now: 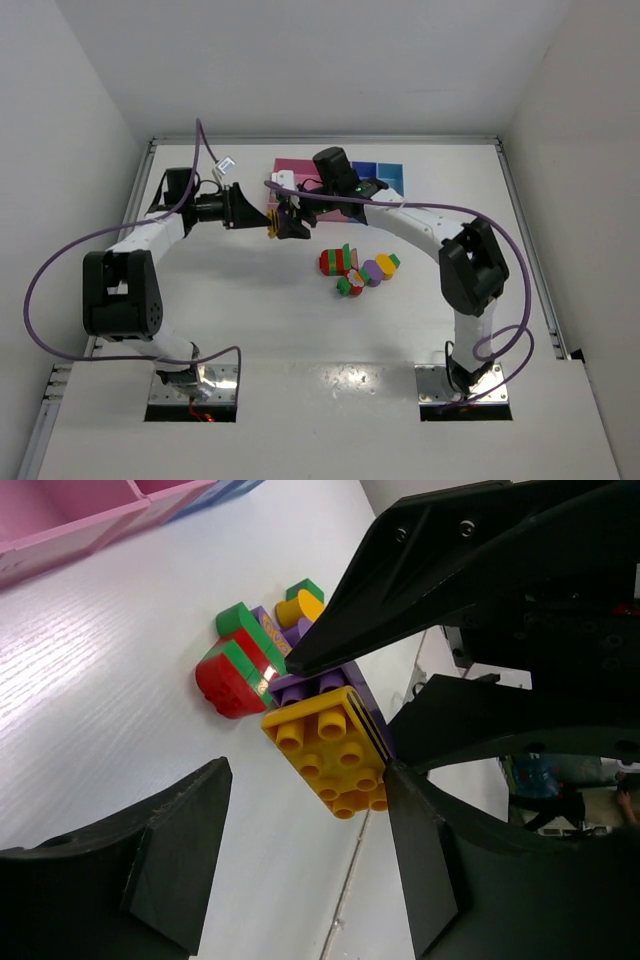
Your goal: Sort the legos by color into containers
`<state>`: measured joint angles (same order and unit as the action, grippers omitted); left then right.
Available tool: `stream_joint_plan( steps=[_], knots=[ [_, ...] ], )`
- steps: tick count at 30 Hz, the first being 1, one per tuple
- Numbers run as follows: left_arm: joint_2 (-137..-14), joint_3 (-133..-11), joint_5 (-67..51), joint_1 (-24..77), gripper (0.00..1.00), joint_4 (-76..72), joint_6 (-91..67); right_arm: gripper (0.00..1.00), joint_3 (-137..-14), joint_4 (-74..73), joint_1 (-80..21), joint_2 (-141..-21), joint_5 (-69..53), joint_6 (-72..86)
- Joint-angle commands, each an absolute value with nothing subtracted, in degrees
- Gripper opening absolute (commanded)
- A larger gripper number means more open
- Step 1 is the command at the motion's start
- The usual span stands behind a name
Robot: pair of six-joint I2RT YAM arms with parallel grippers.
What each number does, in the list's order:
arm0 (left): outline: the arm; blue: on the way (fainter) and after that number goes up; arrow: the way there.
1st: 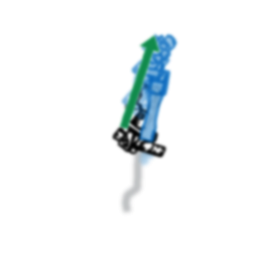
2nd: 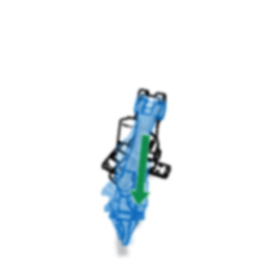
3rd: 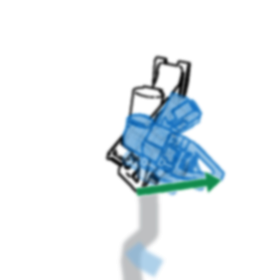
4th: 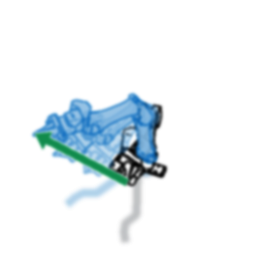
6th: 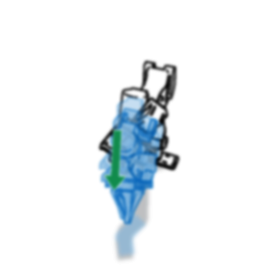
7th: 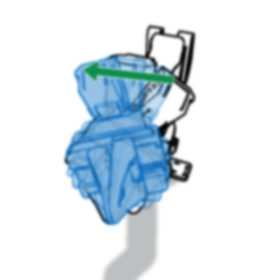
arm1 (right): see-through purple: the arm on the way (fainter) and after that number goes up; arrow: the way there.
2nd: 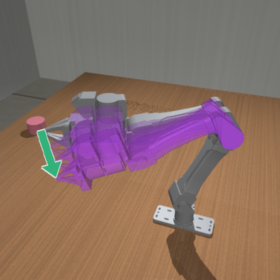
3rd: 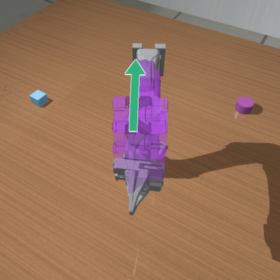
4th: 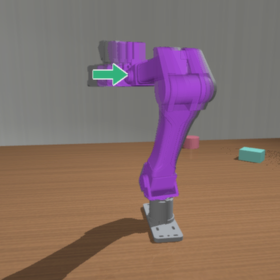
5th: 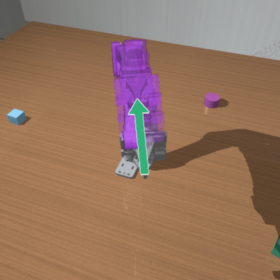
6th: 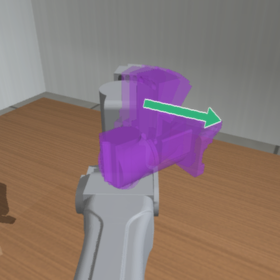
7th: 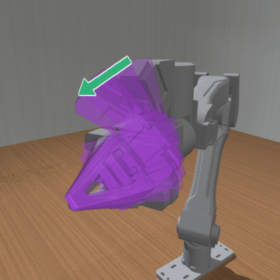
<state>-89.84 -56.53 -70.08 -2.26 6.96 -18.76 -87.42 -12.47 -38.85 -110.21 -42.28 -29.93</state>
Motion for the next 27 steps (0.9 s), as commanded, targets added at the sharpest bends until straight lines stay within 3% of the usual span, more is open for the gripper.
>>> stream_joint_plan(
  steps=[1, 8, 10, 14, 15, 18, 27],
  knots=[
    [-89.9, -58.4, -74.3, -1.8, 0.69, 4.7, -18.6, 0.03, -90.5, -9.0, -40.1, -111.2, -43.8, -29.4],
    [-89.9, -58.4, -75.8, -1.2, 0.69, 4.7, -18.6, 0.03, -91.1, -9.0, -40.1, -111.8, -43.2, -29.4],
    [-89.9, -58.4, -75.8, -0.7, 0.65, 4.7, -19.2, 0.03, -91.1, -8.4, -40.1, -111.8, -43.2, -29.4],
    [-90.4, -58.4, -75.8, -0.7, 0.34, 4.1, -19.2, 0.03, -91.1, -8.4, -40.1, -111.8, -43.2, -29.4],
    [-90.4, -58.4, -75.8, -0.7, 0.22, 4.1, -19.2, 0.03, -91.1, -8.4, -40.1, -111.8, -42.6, -29.4],
    [-90.4, -58.4, -75.2, -0.7, 0.06, 4.1, -19.2, 0.03, -89.7, -8.4, -39.6, -111.1, -41.1, -29.4],
    [-87.9, -57.2, -72.2, -4.7, 0.01, 4.1, -19.7, 0.01, -76.0, -7.9, -30.0, -100.1, -34.9, -30.1]
  ],
)
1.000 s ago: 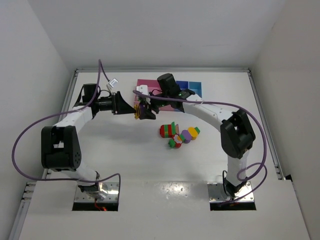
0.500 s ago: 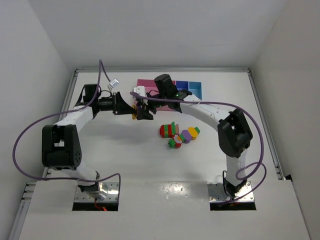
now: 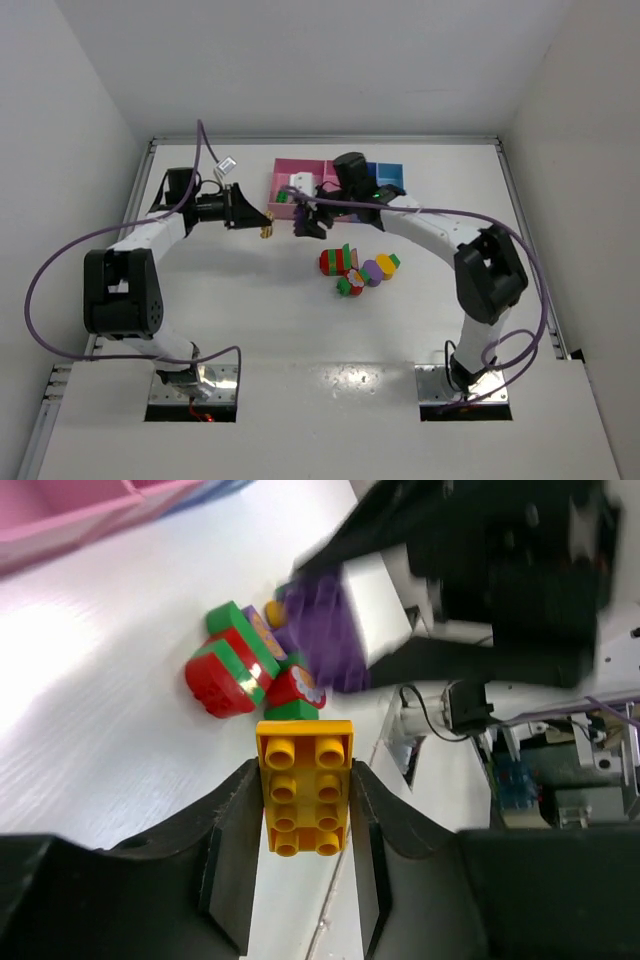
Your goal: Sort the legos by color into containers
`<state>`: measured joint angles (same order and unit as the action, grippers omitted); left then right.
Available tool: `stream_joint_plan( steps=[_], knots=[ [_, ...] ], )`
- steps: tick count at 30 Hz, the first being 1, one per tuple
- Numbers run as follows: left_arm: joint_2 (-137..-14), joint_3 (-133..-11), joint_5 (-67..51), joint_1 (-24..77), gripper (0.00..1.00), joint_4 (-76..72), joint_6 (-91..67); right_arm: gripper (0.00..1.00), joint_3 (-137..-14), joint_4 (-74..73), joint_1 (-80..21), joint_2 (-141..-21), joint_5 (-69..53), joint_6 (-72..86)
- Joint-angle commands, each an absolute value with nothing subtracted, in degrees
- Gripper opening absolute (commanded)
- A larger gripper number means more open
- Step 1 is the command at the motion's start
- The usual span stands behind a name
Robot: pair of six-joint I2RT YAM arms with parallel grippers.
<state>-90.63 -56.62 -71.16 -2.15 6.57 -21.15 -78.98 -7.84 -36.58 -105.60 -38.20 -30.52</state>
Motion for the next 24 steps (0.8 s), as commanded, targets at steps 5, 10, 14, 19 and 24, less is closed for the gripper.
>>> stream_joint_plan(
  steps=[5, 10, 14, 19, 24],
  knots=[
    [-86.5, -58.4, -69.7, -5.4, 0.01, 4.1, -19.7, 0.01, -73.7, -8.4, -23.7, -97.3, -32.9, -30.1],
    [-84.5, -60.3, -62.7, -4.9, 0.01, 4.1, -18.5, 0.01, -80.7, -9.8, -19.8, -105.9, -31.7, -24.3],
    [-83.9, -62.7, -58.7, -3.6, 0.01, 5.6, -16.1, 0.01, -90.4, -11.3, -17.6, -114.1, -31.7, -21.5],
    [-82.2, -63.3, -55.6, -3.1, 0.01, 8.6, -13.9, 0.01, -98.6, -12.5, -14.7, -121.7, -30.9, -18.5],
    [-80.9, -63.3, -54.3, -2.5, 0.01, 9.9, -12.1, 0.01, -101.0, -11.7, -12.5, -124.8, -29.3, -17.1]
  ],
)
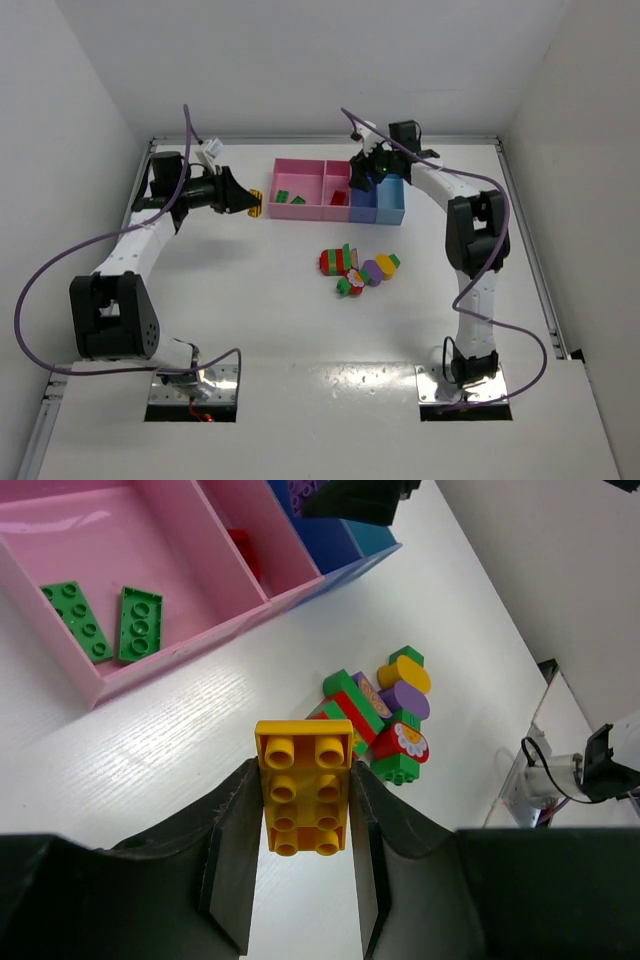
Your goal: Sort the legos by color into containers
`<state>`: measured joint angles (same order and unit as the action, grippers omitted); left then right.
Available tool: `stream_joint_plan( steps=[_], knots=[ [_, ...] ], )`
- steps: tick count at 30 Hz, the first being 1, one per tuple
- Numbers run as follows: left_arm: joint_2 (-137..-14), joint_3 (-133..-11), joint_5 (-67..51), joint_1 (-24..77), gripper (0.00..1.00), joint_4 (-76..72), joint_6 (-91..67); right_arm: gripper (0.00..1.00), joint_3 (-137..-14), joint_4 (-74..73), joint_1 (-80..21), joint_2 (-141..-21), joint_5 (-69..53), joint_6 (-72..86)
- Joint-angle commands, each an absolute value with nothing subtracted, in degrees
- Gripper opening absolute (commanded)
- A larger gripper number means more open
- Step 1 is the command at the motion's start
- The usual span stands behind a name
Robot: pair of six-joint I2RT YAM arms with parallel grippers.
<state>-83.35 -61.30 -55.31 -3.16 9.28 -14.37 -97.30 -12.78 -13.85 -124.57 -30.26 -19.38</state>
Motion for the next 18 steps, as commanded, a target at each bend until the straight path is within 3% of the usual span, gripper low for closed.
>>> stream_joint_plan(
  steps=[1, 6, 8, 11, 12, 15, 18],
  knots=[
    [-80.4, -63.3, -54.3, -2.5, 0.01, 9.9, -12.1, 0.02, -101.7, -11.7, -12.5, -124.8, -29.3, -17.1],
    [-80.4, -63.3, -53.8, -2.0, 0.01, 9.9, -11.6, 0.06, -103.9, -11.7, -12.0, -127.9, -27.9, -15.9],
    [-81.0, -63.3, -53.8, -2.0, 0.01, 9.9, -11.6, 0.12, -103.9, -11.1, -12.0, -128.4, -27.3, -15.9],
    [-81.0, -64.4, -53.3, -1.5, 0.01, 10.5, -11.1, 0.42, -104.4, -11.1, -12.0, -129.0, -26.5, -15.9],
    [-81.6, -64.9, -52.6, -0.7, 0.01, 10.5, -10.5, 0.6, -104.4, -11.1, -12.0, -129.0, -25.8, -15.9],
    [-81.7, -65.7, -50.1, 0.9, 0.01, 10.5, -9.1, 0.87, -104.4, -11.1, -12.0, -129.0, -25.2, -15.3],
    [-82.2, -67.9, -45.3, 4.3, 0.02, 10.5, -7.5, 0.91, -103.9, -9.8, -12.0, -126.5, -23.9, -13.3]
  ],
)
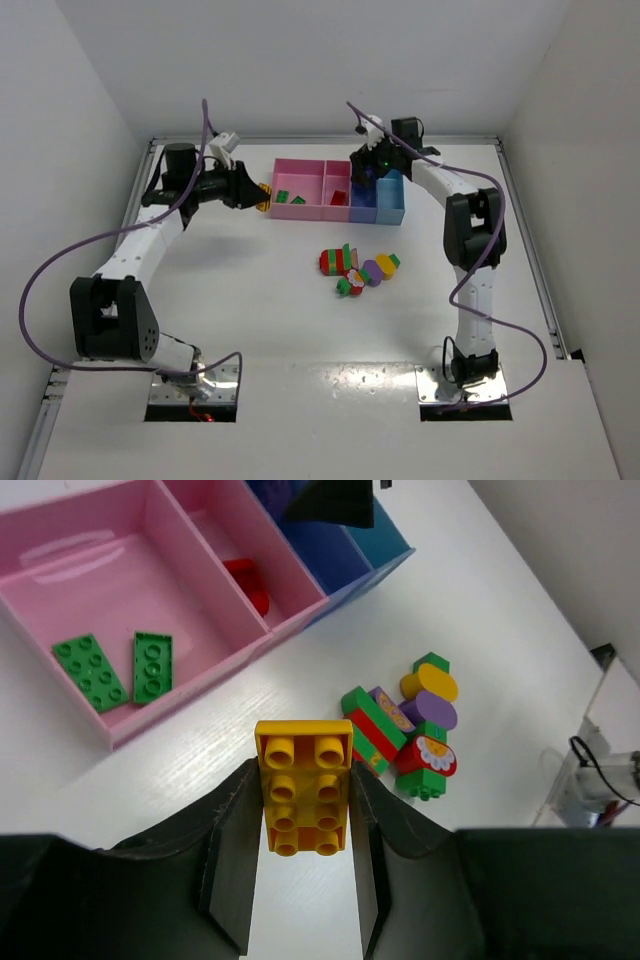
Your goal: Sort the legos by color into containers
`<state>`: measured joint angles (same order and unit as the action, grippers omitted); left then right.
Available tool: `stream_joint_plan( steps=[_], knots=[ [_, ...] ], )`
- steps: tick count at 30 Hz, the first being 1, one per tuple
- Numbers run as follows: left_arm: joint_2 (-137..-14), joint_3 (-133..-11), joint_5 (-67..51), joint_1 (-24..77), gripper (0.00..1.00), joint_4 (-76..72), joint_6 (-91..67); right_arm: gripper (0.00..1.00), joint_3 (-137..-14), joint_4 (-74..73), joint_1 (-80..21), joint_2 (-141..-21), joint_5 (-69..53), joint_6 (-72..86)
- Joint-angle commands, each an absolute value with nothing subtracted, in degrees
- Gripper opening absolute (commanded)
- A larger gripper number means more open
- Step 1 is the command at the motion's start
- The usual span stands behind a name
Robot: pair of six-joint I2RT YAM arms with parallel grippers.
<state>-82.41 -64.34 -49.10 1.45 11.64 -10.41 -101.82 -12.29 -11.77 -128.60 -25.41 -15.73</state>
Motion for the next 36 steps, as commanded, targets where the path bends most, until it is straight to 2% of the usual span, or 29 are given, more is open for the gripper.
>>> stream_joint_plan(
  steps=[1, 6, 9, 14, 19, 30, 34, 36],
  knots=[
    [-82.7, -69.2, -43.8, 6.6, 0.02, 10.5, -7.5, 0.93, -103.2, -9.0, -12.0, -125.5, -23.2, -12.7],
    [-89.3, -74.3, -34.9, 14.0, 0.02, 5.8, -9.0, 0.93, -99.3, -7.6, -8.9, -115.4, -21.3, -5.4],
    [-95.7, -82.0, -31.5, 18.9, 0.02, 4.7, -9.8, 0.94, -94.7, -8.4, -6.8, -106.1, -18.9, -3.7],
    [-111.4, -94.2, -27.8, 26.0, 0.02, 1.2, -13.9, 0.94, -79.8, -10.6, -1.2, -88.7, -18.7, -4.3],
    [-121.9, -104.3, -25.1, 30.3, 0.02, -3.9, -17.4, 0.94, -70.0, -14.7, 2.5, -78.2, -18.2, -4.8],
    [-142.0, -126.4, -24.4, 33.5, 0.02, -12.6, -22.9, 0.95, -65.9, -20.7, 6.4, -69.4, -17.1, -4.3],
    [-146.5, -129.6, -21.8, 34.0, 0.12, -14.4, -22.9, 0.95, -66.4, -21.9, 7.0, -69.4, -17.1, -3.7],
    [-148.4, -131.2, -20.5, 34.0, 0.21, -14.9, -22.9, 0.95, -67.0, -21.9, 7.6, -69.4, -17.1, -3.2]
  ],
)
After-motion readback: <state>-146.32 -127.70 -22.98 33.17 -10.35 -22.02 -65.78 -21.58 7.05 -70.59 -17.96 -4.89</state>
